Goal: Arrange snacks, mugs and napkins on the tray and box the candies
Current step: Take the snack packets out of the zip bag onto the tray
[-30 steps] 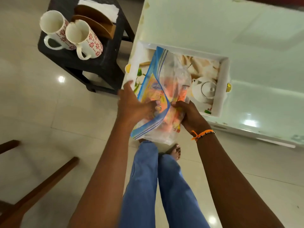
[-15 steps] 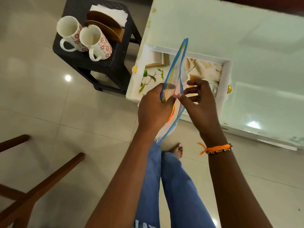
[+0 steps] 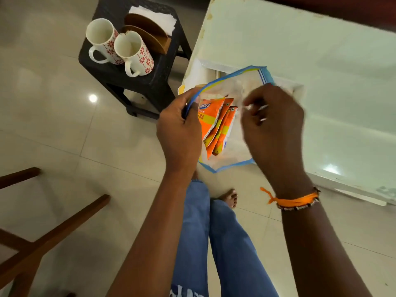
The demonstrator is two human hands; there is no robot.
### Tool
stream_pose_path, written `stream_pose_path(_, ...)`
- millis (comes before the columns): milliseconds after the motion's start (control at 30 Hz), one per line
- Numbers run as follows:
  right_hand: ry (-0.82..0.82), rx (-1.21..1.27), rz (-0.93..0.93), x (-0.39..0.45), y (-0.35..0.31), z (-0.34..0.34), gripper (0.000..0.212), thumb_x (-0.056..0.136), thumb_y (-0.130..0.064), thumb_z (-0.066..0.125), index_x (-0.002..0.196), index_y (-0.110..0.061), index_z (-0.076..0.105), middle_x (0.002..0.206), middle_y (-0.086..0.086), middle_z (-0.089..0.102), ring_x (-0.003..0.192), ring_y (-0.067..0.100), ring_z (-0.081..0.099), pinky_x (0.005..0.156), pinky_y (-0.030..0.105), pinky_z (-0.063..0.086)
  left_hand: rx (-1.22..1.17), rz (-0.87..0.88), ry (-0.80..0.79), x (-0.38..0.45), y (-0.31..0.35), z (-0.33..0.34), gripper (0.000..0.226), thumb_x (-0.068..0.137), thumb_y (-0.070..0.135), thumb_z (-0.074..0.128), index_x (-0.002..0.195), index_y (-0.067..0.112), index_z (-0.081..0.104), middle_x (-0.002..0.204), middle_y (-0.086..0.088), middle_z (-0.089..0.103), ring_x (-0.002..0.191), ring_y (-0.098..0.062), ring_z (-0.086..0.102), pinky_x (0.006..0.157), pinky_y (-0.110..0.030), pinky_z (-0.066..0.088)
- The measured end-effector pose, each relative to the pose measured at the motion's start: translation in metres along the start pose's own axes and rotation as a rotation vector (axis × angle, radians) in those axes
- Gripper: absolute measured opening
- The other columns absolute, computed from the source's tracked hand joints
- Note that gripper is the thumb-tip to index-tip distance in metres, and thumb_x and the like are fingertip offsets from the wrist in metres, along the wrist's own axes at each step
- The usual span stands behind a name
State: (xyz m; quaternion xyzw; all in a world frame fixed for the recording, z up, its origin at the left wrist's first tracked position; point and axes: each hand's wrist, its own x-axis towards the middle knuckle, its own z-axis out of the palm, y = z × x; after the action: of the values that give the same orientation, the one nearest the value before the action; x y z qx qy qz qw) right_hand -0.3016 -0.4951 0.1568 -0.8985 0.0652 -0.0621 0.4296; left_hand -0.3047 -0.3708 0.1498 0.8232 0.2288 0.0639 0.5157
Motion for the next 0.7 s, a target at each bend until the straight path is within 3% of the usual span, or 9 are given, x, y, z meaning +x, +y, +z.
stream_pose_path(67,-0.208,-0.009,0.092,0.007,0.002,0.029,0.017,0.08,-0.01,0.053,0.093,-0.012,0.062,0.095,0.007,0.067,0.09,0.024,0.062,0.08,0.036,0.051,-0.001,-0.001,-0.01,-0.003,0.001,0.001,0.028,0.092,0.017,0.051,0.118,0.015,0.062,0.113,-0.001,0.068,0.099,-0.01,0.065,0.086,-0.03,0.055)
stream_pose_path(167,-0.599,-0.093,0.337,0.026,0.028,0.079,0.038,0.087,-0.015,0.052,0.125,-0.01,0.05,0.13,0.013,0.055,0.122,0.028,0.049,0.1,0.035,0.039,0.014,-0.014,-0.028,-0.008,-0.002,0.003,0.029,0.093,0.015,0.05,0.12,0.016,0.061,0.119,-0.004,0.066,0.106,-0.014,0.064,0.087,-0.036,0.055)
stream_pose_path(233,-0.713,-0.065,0.429,0.034,0.043,0.104,0.047,0.088,-0.016,0.051,0.134,-0.013,0.042,0.14,0.015,0.046,0.129,0.029,0.043,0.106,0.035,0.038,0.018,-0.018,-0.044,-0.012,-0.007,0.005,0.03,0.093,0.015,0.05,0.121,0.016,0.06,0.12,-0.005,0.065,0.107,-0.014,0.063,0.086,-0.037,0.056)
stream_pose_path(367,-0.718,-0.048,0.496,0.039,0.055,0.128,0.039,0.09,-0.014,0.044,0.129,-0.01,0.048,0.135,0.019,0.048,0.125,0.032,0.046,0.105,0.038,0.04,-0.01,-0.02,-0.109,-0.014,-0.018,0.006,0.03,0.093,0.014,0.05,0.121,0.016,0.059,0.122,-0.006,0.064,0.11,-0.018,0.062,0.09,-0.043,0.054)
stream_pose_path(433,-0.701,-0.026,0.508,0.038,0.055,0.13,0.02,0.091,-0.01,0.041,0.096,-0.008,0.06,0.104,0.019,0.058,0.102,0.025,0.055,0.089,0.034,0.043,0.001,-0.012,-0.143,-0.014,-0.022,0.007,0.032,0.093,0.015,0.049,0.124,0.015,0.058,0.124,-0.004,0.063,0.112,-0.016,0.06,0.093,-0.038,0.053)
stream_pose_path(500,-0.637,0.067,0.545,0.039,0.053,0.129,0.036,0.093,-0.005,0.037,0.061,-0.022,0.04,0.07,-0.001,0.041,0.084,0.019,0.045,0.08,0.032,0.041,0.025,0.006,-0.172,-0.014,-0.025,0.01,0.034,0.092,0.014,0.05,0.126,0.016,0.056,0.126,-0.001,0.062,0.114,-0.012,0.059,0.096,-0.027,0.05)
stream_pose_path(600,-0.556,0.235,0.655,0.042,0.045,0.109,0.042,0.094,-0.004,0.038,0.056,-0.019,0.032,0.062,-0.003,0.033,0.065,0.011,0.041,0.064,0.011,0.039,0.024,-0.002,-0.222,-0.014,-0.025,0.017,0.037,0.091,0.012,0.05,0.127,0.019,0.055,0.128,0.0,0.061,0.116,-0.011,0.057,0.095,-0.021,0.047)
stream_pose_path(633,-0.507,0.286,0.645,0.04,0.049,0.098,0.041,0.093,-0.003,0.04,0.054,-0.012,0.036,0.059,0.005,0.037,0.058,0.011,0.037,0.055,0.01,0.036,0.03,-0.006,-0.239,-0.014,-0.024,0.021,0.038,0.091,0.012,0.05,0.127,0.02,0.054,0.128,0.0,0.061,0.116,-0.012,0.057,0.094,-0.022,0.048)
stream_pose_path(700,-0.421,0.374,0.645,0.032,0.049,0.071,0.027,0.088,-0.001,0.045,0.064,0.003,0.056,0.069,0.024,0.052,0.066,0.019,0.047,0.064,0.025,0.046,0.071,0.007,-0.257,-0.014,-0.021,0.029,0.039,0.09,0.014,0.051,0.128,0.021,0.053,0.127,0.001,0.061,0.112,-0.009,0.057,0.09,-0.021,0.048)
